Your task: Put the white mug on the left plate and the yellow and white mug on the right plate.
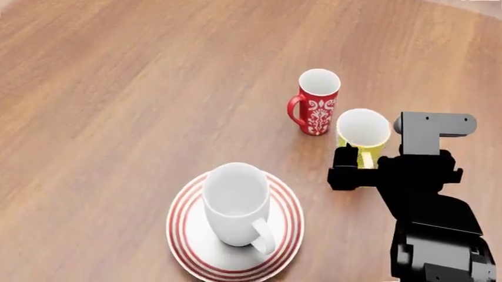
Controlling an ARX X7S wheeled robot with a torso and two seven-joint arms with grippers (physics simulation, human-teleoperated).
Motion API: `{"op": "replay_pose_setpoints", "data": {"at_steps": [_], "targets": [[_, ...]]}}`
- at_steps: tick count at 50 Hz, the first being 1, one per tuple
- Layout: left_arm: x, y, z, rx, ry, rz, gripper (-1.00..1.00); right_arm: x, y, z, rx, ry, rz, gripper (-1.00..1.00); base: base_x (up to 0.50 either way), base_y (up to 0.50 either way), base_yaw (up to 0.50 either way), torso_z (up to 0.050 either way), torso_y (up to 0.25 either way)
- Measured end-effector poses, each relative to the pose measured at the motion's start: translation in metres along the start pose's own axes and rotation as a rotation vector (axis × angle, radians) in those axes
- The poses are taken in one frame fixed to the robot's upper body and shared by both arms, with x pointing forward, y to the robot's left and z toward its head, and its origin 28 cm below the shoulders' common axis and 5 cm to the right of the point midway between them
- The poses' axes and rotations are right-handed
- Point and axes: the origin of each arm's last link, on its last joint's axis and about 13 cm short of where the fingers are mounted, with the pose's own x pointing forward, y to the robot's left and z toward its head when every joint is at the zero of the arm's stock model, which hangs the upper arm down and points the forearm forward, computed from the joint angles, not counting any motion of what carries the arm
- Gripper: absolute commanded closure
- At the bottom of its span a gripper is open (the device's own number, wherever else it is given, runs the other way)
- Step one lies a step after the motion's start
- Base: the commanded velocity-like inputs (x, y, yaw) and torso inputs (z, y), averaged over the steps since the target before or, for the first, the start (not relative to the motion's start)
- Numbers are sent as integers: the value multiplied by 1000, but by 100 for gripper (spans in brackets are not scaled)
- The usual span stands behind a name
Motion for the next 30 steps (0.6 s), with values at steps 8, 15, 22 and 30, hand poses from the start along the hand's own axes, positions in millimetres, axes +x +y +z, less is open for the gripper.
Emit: {"op": "replay_pose_setpoints", "data": {"at_steps": [8, 15, 22, 30], "targets": [[0, 0, -1, -4, 5, 5, -100, 0, 0, 2, -12, -7, -6, -100, 0, 0, 0, 0, 0], [1, 0, -1, -7, 11, 12, -100, 1, 0, 8, -37, -47, -22, -100, 0, 0, 0, 0, 0], [0, 0, 0, 1, 8, 1, -100, 2, 1, 11, -53, -74, -31, -100, 0, 0, 0, 0, -203], [-1, 0, 0, -11, 11, 3, -100, 2, 1, 10, -61, -75, -39, -100, 0, 0, 0, 0, -58]]}}
